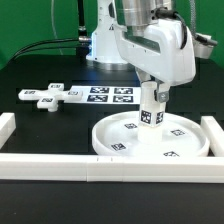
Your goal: Assemble round table
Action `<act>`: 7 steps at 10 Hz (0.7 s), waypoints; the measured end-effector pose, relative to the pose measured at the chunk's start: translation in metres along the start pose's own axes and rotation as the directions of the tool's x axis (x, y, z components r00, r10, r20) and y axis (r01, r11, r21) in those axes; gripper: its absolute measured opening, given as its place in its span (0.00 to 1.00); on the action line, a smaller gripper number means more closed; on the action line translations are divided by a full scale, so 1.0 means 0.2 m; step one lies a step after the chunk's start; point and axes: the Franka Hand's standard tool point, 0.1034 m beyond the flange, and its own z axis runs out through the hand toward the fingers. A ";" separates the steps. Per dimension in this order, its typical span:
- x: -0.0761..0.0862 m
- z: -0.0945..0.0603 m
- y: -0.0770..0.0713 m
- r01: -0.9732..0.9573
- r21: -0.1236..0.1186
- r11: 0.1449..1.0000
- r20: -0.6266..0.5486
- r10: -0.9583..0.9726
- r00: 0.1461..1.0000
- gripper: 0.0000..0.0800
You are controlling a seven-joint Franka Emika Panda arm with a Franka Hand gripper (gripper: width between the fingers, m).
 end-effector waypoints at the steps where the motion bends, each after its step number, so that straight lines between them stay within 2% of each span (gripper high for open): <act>1: 0.00 0.00 0.00 0.091 -0.003 0.996 0.001 -0.091 0.996 0.52; 2: 0.00 0.00 0.01 0.166 -0.006 0.986 0.004 -0.166 0.986 0.72; 3: 0.00 0.00 0.01 0.237 -0.006 0.971 0.004 -0.237 0.971 0.79; 5: 0.00 0.00 0.01 0.368 -0.006 0.930 0.006 -0.368 0.930 0.81; 7: 0.01 0.00 0.01 0.553 -0.005 0.833 0.008 -0.553 0.833 0.81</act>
Offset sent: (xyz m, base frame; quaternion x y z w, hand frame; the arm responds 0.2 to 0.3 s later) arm 0.0000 0.0000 0.0000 0.0000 0.0000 -0.1938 0.9810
